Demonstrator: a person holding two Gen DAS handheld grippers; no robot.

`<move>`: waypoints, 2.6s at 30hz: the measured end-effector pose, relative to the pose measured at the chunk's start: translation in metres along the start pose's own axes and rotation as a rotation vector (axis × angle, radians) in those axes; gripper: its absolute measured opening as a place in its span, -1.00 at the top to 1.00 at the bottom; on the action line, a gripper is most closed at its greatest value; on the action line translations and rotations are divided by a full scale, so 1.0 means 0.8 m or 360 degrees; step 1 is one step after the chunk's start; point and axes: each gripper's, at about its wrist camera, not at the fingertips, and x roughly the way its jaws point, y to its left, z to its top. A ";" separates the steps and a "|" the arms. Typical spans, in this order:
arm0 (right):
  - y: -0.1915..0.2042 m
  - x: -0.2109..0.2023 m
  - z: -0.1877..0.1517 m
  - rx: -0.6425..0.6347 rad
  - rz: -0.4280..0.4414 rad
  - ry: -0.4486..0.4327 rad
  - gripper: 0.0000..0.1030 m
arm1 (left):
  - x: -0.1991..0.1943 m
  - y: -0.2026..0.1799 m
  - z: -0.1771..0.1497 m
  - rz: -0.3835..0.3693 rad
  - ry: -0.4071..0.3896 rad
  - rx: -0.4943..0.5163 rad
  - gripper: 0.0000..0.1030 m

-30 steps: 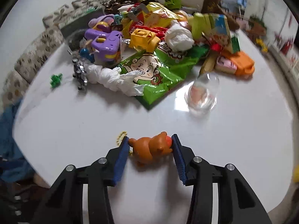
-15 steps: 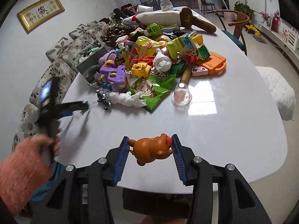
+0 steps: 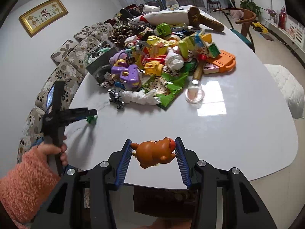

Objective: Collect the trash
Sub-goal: 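Drop the bear toy and green piece into the cardboard box, then grasp the clear plastic capsule with the right gripper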

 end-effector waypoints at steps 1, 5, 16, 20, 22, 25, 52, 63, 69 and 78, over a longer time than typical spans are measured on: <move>0.004 0.000 0.001 -0.0016 0.0010 0.0003 0.11 | -0.008 0.002 -0.002 -0.0022 -0.0009 0.0000 0.47; 0.029 0.000 -0.006 -0.0129 0.0061 0.0051 0.11 | -0.066 -0.008 -0.042 -0.0167 -0.0043 0.0122 0.46; 0.051 0.008 -0.117 -0.0387 -0.0022 0.0335 0.11 | -0.081 -0.039 -0.224 -0.0256 0.0296 0.0507 0.46; 0.022 0.053 -0.170 -0.0334 -0.0102 0.0494 0.11 | -0.012 -0.041 -0.283 -0.0223 0.0504 0.0553 0.46; -0.002 0.086 -0.194 -0.0277 -0.0154 0.0544 0.11 | 0.027 -0.042 -0.306 -0.0202 0.0545 0.0580 0.46; -0.045 0.144 -0.223 -0.0141 -0.0237 0.0585 0.07 | 0.109 -0.035 -0.339 -0.0148 0.0672 0.0527 0.32; -0.022 0.054 -0.129 -0.0077 0.0019 0.0529 -0.74 | 0.037 -0.054 -0.298 0.0022 0.0628 0.0621 -0.45; -0.054 0.091 0.071 -0.0073 -0.0462 -0.0091 -0.88 | -0.084 -0.082 -0.210 0.0087 0.0120 0.0546 -0.64; -0.085 0.160 0.112 -0.0008 -0.0571 0.0094 -0.23 | -0.089 -0.069 -0.208 0.0135 0.0142 0.0458 -0.64; -0.081 0.107 0.070 -0.0004 -0.0457 0.0063 0.20 | -0.071 -0.052 -0.185 0.0159 0.0222 0.0293 -0.64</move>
